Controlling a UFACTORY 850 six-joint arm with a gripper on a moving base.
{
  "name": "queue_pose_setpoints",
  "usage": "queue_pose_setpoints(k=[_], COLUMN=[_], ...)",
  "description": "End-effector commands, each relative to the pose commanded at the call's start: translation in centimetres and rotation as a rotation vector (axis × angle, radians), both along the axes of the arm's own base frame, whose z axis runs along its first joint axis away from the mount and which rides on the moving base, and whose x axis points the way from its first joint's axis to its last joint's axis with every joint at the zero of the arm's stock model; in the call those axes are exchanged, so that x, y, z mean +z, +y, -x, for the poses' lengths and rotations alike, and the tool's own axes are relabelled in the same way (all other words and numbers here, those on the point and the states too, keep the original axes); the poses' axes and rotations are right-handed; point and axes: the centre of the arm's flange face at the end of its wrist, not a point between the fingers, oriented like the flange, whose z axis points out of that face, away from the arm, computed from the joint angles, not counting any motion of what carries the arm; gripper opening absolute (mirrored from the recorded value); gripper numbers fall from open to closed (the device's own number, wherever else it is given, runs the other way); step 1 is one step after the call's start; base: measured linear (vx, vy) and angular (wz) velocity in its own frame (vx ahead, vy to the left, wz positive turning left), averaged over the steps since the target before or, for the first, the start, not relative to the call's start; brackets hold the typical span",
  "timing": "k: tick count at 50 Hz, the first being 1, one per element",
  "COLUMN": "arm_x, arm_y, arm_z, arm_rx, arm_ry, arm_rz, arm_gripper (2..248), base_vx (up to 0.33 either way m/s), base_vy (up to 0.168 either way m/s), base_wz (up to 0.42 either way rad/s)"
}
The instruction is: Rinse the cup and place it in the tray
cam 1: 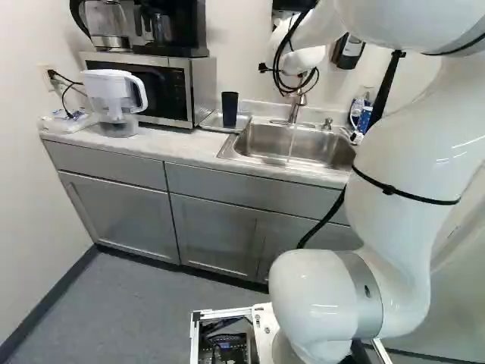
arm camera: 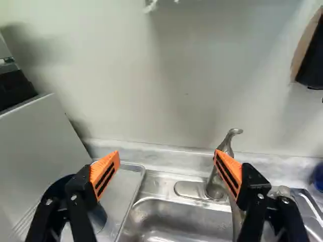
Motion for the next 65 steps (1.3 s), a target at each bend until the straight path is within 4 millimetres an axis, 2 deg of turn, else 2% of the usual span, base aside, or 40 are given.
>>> queue_pose_setpoints(k=[15, 38, 65], arm_x=[0.1, 2.5, 2.2], arm_y=[-1.0, -2.5, -5.3], arm_z=[-0.5, -1.8, -4.4], arm_rx=[-0.016, -0.037, -0.074], arm_ry=[-0.004, -0.050, -0.057], arm_rz=[0.001, 0.008, 0.010], arm_gripper=[247, 247, 247], base_vx=[0.000, 0.000, 0.000], base_vy=[0.000, 0.000, 0.000], base_wz=[0.000, 0.000, 0.000])
